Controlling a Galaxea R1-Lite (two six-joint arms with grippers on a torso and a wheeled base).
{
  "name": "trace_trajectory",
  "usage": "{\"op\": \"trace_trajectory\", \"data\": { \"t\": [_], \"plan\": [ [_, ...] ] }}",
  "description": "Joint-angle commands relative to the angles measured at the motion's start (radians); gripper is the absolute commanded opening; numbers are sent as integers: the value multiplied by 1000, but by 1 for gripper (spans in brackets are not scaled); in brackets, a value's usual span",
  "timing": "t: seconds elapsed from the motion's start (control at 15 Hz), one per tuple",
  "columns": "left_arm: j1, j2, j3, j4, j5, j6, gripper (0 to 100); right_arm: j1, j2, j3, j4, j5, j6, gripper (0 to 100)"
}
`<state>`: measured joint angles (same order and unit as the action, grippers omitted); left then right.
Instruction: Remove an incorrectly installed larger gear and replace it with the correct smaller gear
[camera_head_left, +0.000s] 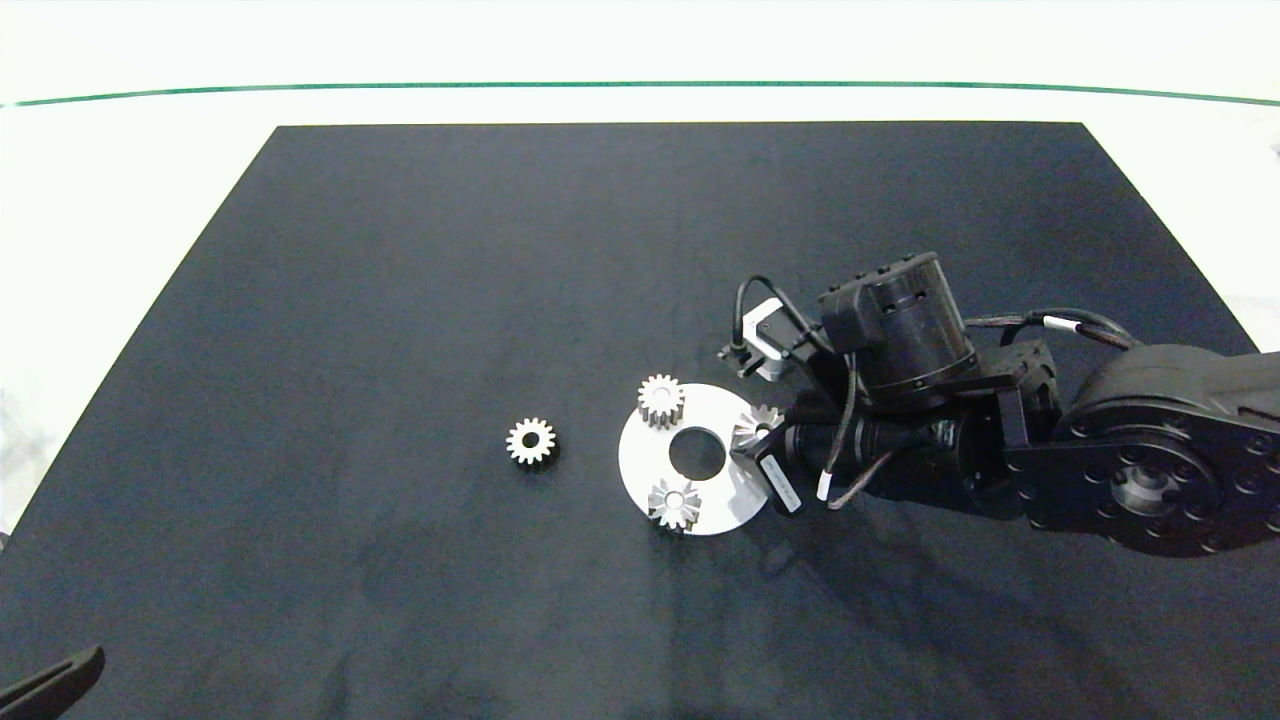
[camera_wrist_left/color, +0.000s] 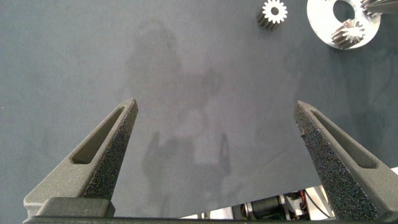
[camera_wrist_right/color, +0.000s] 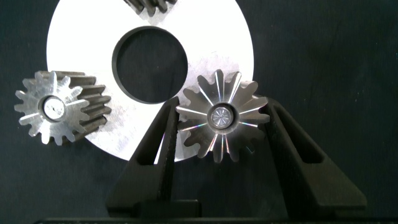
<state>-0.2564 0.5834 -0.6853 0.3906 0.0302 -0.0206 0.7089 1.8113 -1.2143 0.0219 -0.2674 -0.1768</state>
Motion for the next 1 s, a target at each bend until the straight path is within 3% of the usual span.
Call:
{"op": "trace_trajectory", "data": {
  "t": [0.07, 0.2, 1.0],
  "plan": [
    [0, 3, 0, 1, 0, -1, 100, -2, -1, -1, -4, 1, 22, 22],
    [0, 3, 1, -10, 2, -1, 100, -5, -1, -13, 0, 4, 42, 22],
    [0, 1, 3, -12, 2, -1, 100, -3, -17, -39, 21, 5, 34, 22]
  ]
}}
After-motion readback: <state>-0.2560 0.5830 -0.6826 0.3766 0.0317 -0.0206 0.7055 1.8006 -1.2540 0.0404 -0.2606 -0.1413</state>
